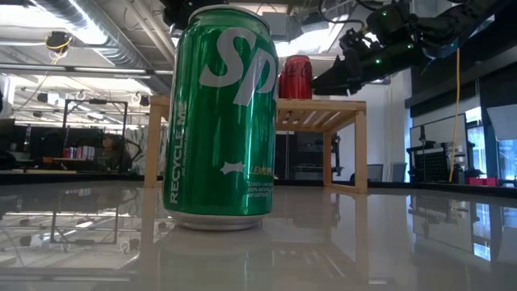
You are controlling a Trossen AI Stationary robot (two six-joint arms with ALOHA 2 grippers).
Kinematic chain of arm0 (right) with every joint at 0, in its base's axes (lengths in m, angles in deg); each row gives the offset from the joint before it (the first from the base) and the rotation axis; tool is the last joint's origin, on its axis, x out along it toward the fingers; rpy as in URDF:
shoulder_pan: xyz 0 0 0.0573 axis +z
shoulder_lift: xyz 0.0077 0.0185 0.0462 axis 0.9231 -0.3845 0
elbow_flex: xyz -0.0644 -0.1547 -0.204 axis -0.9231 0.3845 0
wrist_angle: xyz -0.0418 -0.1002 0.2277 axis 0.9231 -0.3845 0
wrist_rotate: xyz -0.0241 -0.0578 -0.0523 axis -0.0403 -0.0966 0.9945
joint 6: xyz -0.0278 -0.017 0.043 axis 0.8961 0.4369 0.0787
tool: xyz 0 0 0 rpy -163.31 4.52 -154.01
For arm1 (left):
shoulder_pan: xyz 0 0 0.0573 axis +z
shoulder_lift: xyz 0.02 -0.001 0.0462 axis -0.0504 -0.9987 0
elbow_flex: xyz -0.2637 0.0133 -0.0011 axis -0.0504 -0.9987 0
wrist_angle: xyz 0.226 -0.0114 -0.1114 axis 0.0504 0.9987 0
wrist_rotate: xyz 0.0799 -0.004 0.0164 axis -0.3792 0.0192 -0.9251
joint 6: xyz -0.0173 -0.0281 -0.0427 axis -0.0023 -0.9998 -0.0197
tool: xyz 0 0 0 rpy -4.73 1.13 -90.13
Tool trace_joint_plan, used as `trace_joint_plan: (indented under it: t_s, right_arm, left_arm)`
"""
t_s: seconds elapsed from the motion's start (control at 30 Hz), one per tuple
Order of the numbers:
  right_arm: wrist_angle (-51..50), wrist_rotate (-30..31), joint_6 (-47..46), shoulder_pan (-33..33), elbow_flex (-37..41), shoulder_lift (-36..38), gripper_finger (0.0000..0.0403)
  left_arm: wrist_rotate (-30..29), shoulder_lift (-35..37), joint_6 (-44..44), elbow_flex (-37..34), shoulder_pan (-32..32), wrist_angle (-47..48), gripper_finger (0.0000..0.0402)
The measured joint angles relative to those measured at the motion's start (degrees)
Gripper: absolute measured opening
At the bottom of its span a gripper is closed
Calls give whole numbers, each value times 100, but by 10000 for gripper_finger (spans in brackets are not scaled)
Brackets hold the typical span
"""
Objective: Place canned beverage on shelf
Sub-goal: Put the green soda can on the shelf aligned with the red/black soda can
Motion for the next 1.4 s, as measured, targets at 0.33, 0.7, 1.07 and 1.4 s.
trace_joint_plan:
  t_s: [0.33, 0.7, 1.07, 1.4]
  right_arm:
    - [-750, 52, -2, -2, 0, 568, 379]
    - [-1428, 46, -77, 0, 0, 1388, 379]
    - [-2246, -142, -324, 2, 0, 2002, 379]
    - [-2377, -1005, -685, 4, 0, 2188, 379]
  left_arm:
    - [486, 0, -104, 0, -2, 2, 396]
    - [1784, -187, -1092, 4, -232, -614, 396]
    - [1787, -765, -2165, 5, -1236, -577, 396]
    - [1587, -1145, -3425, 4, -2002, -603, 396]
